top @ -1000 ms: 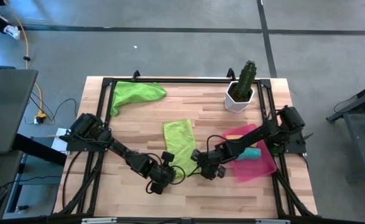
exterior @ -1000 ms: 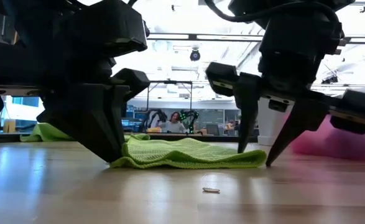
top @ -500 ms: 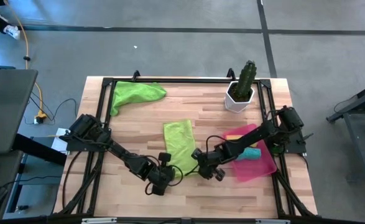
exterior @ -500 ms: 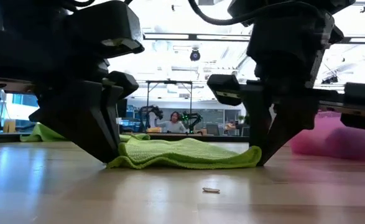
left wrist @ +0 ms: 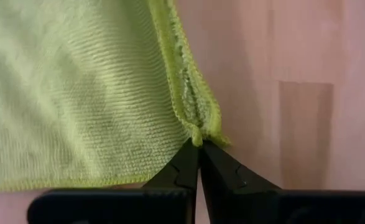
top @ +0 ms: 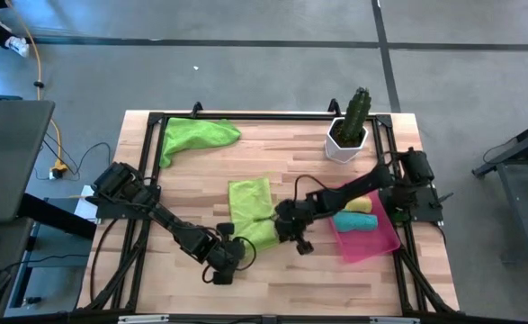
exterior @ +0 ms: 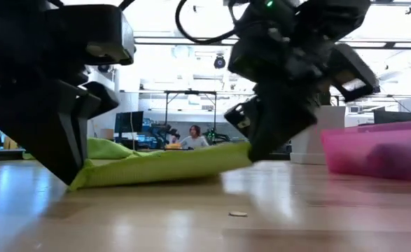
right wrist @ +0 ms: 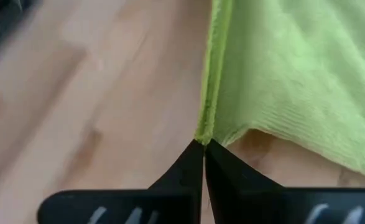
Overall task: Roll microfiber towels into tight, uniform cylinder then place into a basket
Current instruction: Roll the bottom light green microfiber towel
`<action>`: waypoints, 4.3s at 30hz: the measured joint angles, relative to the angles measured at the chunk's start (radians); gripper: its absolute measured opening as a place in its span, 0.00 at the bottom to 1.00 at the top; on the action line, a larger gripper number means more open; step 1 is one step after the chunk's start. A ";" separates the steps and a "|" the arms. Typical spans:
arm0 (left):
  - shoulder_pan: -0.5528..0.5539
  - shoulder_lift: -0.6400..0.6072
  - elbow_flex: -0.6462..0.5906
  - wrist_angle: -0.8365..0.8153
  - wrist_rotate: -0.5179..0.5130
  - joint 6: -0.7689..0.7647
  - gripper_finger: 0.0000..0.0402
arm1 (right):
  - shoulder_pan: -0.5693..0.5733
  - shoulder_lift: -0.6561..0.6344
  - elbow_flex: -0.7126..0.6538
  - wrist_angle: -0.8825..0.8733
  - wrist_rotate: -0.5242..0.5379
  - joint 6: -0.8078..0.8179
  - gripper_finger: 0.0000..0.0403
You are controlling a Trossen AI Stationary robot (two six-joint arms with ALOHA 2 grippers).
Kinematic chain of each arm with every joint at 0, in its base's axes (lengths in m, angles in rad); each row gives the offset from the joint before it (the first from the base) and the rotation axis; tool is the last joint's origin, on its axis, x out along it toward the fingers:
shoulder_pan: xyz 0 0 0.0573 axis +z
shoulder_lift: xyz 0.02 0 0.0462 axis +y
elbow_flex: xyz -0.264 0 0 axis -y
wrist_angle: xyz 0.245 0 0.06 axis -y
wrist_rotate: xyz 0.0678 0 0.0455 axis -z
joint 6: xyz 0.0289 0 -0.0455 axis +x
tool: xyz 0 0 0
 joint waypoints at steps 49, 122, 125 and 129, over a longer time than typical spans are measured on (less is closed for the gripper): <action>0.081 -0.062 0.004 -0.320 -0.116 -1.024 0.01 | -0.095 0.064 0.004 0.103 0.255 0.748 0.00; 0.180 -0.012 0.168 -0.496 -0.022 -0.349 0.11 | -0.101 0.163 0.006 0.354 0.257 -0.009 0.39; 0.180 -0.013 0.203 -0.517 -0.015 -0.263 0.20 | -0.101 0.163 0.006 0.350 0.258 0.014 0.39; 0.180 -0.014 0.248 -0.529 -0.013 -0.135 0.29 | -0.101 0.163 0.006 0.346 0.258 0.062 0.39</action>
